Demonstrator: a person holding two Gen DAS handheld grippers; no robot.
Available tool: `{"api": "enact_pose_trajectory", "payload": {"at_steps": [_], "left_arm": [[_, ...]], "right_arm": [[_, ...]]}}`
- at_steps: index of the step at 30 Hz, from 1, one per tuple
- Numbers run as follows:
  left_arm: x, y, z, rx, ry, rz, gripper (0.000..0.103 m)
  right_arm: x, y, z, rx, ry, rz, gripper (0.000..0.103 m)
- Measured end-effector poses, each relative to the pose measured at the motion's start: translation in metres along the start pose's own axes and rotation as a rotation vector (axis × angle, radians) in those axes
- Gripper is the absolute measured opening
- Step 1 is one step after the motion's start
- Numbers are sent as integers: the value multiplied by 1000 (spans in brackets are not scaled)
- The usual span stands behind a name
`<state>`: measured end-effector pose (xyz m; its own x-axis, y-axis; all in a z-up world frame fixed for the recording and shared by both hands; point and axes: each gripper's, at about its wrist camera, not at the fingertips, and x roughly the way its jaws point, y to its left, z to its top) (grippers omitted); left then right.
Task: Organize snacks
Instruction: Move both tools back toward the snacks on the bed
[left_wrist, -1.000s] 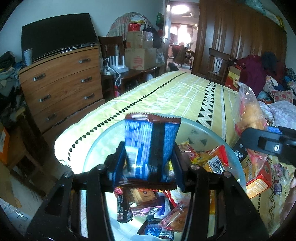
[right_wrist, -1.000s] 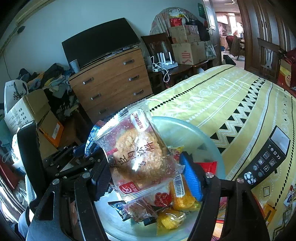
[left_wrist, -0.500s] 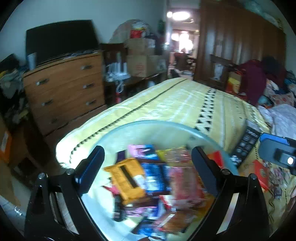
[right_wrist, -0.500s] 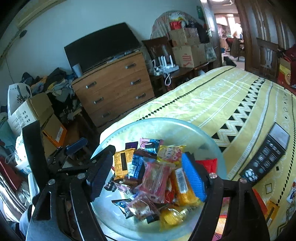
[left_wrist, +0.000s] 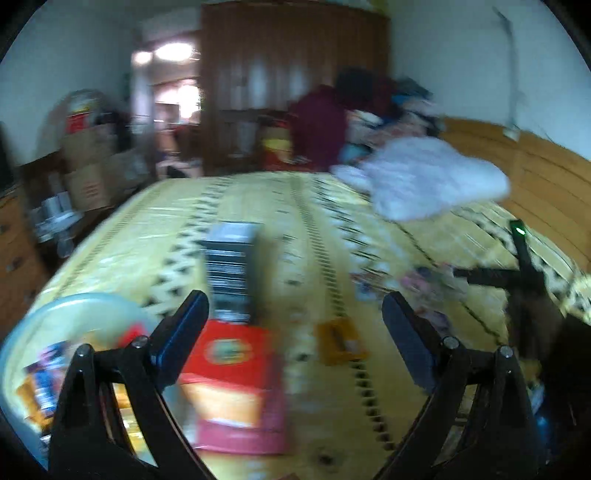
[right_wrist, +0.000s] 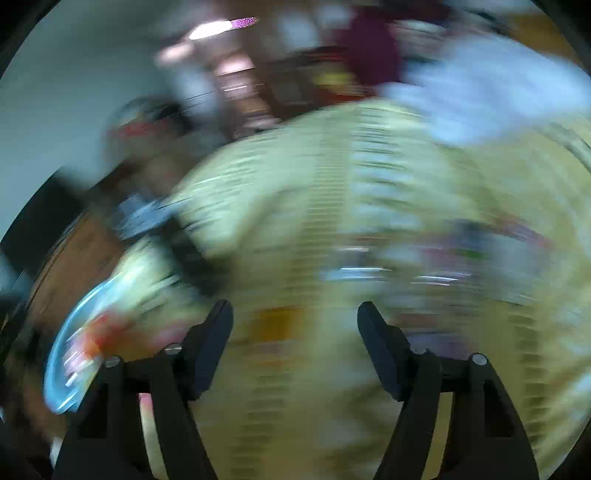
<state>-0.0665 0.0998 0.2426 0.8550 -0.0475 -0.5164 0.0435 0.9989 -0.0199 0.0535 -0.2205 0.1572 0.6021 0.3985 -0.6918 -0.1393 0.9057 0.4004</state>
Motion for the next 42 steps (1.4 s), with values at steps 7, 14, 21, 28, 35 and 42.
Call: {"api": "enact_pose_trajectory", "payload": {"at_steps": [7, 14, 21, 28, 35, 42], "left_arm": [[69, -49, -13, 54, 115, -82, 96], [97, -80, -29, 119, 195, -104, 96], [108, -77, -30, 93, 214, -99, 96], [93, -60, -37, 58, 219, -89, 96], [69, -45, -52, 9, 239, -109, 96], [61, -39, -68, -51, 274, -158, 96]], "right_arm": [[33, -195, 52, 270, -34, -88, 69], [107, -247, 85, 265, 0, 28, 69], [182, -148, 75, 15, 150, 265, 76], [189, -26, 4, -214, 357, 482, 76], [106, 25, -44, -237, 334, 513, 74], [-4, 42, -80, -423, 228, 260, 74]]}}
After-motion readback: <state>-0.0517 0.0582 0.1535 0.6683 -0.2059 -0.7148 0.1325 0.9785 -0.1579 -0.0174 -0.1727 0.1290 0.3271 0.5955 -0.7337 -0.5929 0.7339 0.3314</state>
